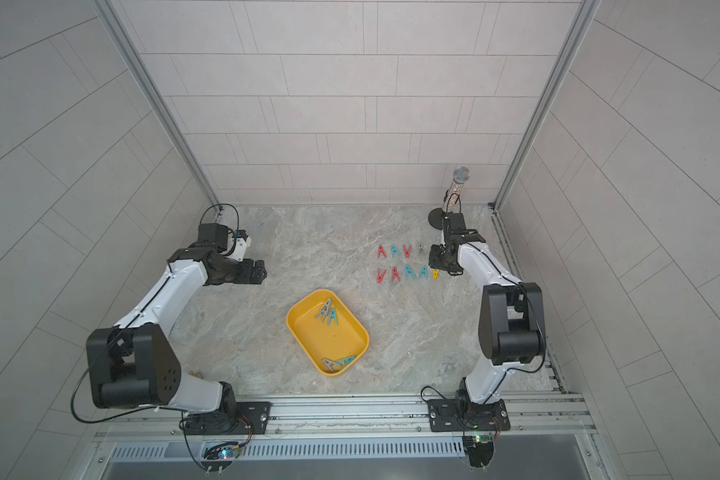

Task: Take the clothespins out of the storage box
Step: Place the clothespin at the center of the board.

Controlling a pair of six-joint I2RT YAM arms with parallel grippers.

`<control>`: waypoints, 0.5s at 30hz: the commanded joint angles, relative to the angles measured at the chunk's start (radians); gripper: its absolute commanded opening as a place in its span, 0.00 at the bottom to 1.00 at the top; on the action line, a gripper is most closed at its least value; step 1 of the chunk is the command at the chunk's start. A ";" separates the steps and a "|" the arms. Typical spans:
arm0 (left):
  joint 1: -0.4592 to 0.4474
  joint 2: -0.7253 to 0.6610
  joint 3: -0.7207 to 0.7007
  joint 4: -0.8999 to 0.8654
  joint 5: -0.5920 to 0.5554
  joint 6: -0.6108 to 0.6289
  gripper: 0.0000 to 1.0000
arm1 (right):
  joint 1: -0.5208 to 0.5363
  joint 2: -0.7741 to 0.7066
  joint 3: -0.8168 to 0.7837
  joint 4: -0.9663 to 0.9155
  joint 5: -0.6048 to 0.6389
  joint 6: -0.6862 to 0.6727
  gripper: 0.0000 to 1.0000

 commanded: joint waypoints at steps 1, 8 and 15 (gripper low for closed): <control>0.009 -0.012 -0.005 -0.004 -0.010 -0.003 0.99 | 0.046 -0.089 -0.030 -0.015 -0.054 0.010 0.40; 0.008 -0.011 -0.006 -0.002 -0.019 -0.003 0.99 | 0.259 -0.244 -0.097 -0.008 -0.060 0.022 0.40; 0.009 -0.007 -0.004 -0.002 -0.021 -0.003 0.99 | 0.610 -0.279 -0.149 0.093 0.018 0.111 0.40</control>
